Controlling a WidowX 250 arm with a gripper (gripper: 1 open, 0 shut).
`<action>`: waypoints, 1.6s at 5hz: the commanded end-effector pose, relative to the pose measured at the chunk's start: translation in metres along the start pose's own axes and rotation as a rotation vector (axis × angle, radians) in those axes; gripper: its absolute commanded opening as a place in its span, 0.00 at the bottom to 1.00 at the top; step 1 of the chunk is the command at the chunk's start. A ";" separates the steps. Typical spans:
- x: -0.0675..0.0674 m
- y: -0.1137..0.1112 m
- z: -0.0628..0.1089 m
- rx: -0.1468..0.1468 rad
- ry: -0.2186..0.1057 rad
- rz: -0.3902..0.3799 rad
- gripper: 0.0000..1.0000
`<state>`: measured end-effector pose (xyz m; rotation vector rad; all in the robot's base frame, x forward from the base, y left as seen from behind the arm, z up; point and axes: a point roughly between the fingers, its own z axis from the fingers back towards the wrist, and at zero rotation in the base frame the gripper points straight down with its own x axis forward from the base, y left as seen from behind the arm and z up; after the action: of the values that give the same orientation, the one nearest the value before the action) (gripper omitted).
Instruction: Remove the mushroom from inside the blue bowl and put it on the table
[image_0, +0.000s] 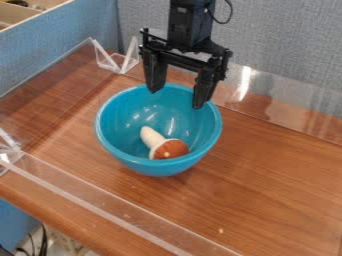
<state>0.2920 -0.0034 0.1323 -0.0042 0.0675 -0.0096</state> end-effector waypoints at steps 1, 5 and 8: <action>0.002 0.010 -0.021 0.007 0.032 0.038 1.00; -0.002 0.009 -0.090 0.008 0.111 0.089 1.00; -0.007 0.017 -0.098 -0.013 0.107 0.177 0.00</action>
<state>0.2756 0.0088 0.0272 -0.0101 0.2091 0.1445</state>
